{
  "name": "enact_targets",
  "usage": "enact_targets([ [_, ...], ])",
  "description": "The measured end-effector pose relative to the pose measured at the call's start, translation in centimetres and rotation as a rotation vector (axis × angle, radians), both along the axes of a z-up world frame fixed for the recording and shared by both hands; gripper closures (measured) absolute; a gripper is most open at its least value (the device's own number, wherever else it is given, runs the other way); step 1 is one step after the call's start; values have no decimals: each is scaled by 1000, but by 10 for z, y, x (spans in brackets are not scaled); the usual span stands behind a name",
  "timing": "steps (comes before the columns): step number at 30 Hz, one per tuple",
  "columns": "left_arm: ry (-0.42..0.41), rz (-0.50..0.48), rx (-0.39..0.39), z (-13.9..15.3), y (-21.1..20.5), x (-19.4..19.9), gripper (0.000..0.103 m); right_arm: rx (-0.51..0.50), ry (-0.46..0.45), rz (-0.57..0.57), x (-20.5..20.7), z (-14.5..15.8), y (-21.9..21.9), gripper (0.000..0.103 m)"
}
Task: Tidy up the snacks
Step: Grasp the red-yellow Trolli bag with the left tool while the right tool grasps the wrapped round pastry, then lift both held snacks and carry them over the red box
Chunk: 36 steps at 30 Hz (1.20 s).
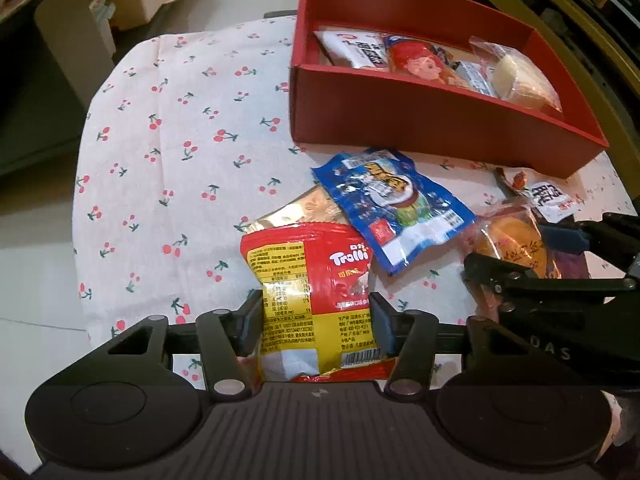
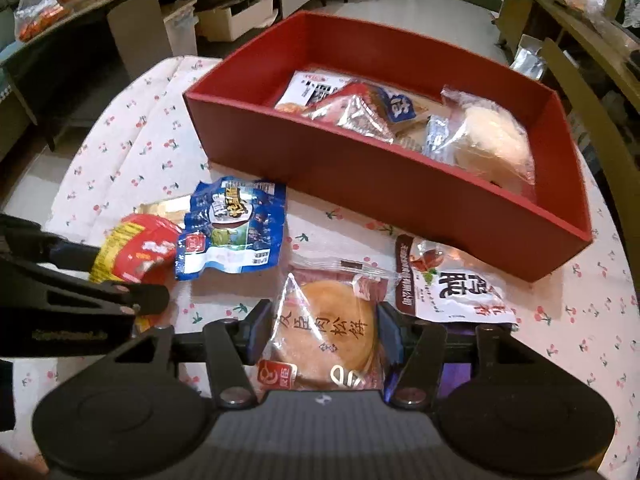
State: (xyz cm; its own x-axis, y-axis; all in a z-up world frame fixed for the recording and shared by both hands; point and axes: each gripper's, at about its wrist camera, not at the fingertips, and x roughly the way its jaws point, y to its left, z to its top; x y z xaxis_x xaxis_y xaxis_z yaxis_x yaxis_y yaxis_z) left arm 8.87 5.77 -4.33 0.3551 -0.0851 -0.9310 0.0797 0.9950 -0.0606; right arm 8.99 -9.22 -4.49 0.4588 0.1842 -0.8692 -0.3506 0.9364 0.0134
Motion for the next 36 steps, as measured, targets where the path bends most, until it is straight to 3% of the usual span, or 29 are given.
enact_targets([
  [17, 5, -29, -42, 3, -4, -33, 43, 37, 11, 4, -48, 9, -13, 40],
  [26, 4, 5, -3, -7, -4, -23, 24, 46, 28, -17, -43, 6, -19, 40],
  [29, 3, -9, 22, -7, -8, -27, 28, 47, 33, -18, -41, 5, -20, 40],
  [32, -8, -12, 22, -4, -10, -32, 41, 50, 33, -23, -40, 6, -23, 40],
  [36, -9, 2, -3, -2, -9, -37, 44, 57, 23, -30, -41, 9, -27, 40],
])
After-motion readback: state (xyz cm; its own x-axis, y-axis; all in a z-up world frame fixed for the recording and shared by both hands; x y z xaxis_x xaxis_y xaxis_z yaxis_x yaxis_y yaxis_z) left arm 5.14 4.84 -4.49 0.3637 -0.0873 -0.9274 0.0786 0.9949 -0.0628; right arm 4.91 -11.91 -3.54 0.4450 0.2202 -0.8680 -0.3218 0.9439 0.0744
